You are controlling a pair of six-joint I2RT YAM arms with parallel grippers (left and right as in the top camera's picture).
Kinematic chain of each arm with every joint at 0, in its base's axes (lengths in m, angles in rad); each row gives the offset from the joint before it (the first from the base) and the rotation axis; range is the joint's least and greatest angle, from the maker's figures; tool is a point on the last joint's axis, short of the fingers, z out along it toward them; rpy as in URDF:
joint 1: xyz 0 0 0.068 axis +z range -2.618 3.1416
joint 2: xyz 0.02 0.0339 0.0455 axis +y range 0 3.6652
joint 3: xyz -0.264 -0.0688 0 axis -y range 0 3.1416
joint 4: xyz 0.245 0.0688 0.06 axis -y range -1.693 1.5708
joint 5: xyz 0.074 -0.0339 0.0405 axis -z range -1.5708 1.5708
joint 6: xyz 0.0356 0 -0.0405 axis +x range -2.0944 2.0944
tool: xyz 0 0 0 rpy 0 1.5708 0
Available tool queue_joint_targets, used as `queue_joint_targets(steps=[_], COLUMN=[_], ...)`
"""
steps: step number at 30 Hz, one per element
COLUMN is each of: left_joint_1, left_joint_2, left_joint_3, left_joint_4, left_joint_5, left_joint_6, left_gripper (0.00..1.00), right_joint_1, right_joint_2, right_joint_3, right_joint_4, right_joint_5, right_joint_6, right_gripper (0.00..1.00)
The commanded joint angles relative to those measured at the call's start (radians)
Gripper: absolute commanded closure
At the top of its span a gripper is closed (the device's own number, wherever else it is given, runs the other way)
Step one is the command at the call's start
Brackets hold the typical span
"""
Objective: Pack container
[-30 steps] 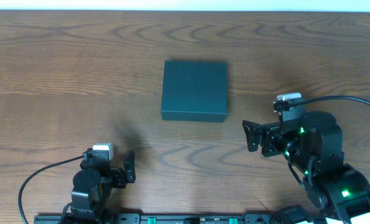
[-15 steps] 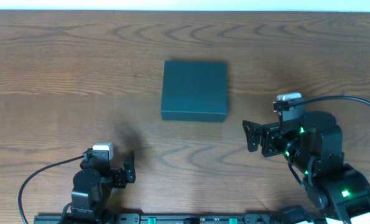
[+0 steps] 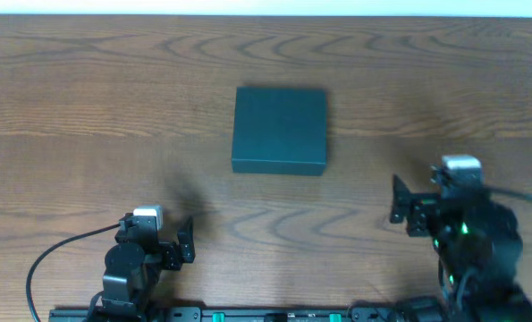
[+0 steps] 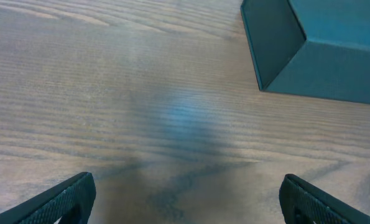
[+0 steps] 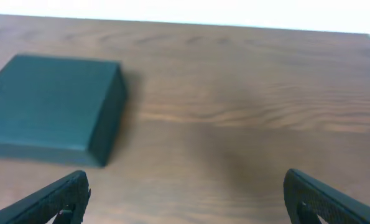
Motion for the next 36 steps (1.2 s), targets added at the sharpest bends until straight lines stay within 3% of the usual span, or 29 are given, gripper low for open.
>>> queue_joint_targets(steps=[1, 12, 20, 36], left_joint_1=[0.004, 0.004, 0.004, 0.004], left_joint_2=[-0.007, -0.007, -0.007, -0.007], left_joint_3=[-0.005, -0.005, -0.005, -0.005], left_joint_4=[-0.002, -0.002, -0.002, -0.002], left_joint_5=[-0.018, -0.018, -0.018, -0.018], left_joint_6=[0.011, 0.011, 0.01, 0.01], left_gripper=[0.04, 0.05, 0.05, 0.04], right_joint_1=[-0.056, -0.095, -0.094, -0.093], right_joint_2=[-0.108, -0.511, -0.519, -0.519], right_joint_3=[-0.115, -0.483, -0.597, -0.597], right_joint_4=[0.028, 0.048, 0.045, 0.043], right_joint_5=[0.033, 0.033, 0.025, 0.003], right_joint_6=[-0.021, 0.053, 0.199, 0.199], right_gripper=[0.01, 0.01, 0.01, 0.01])
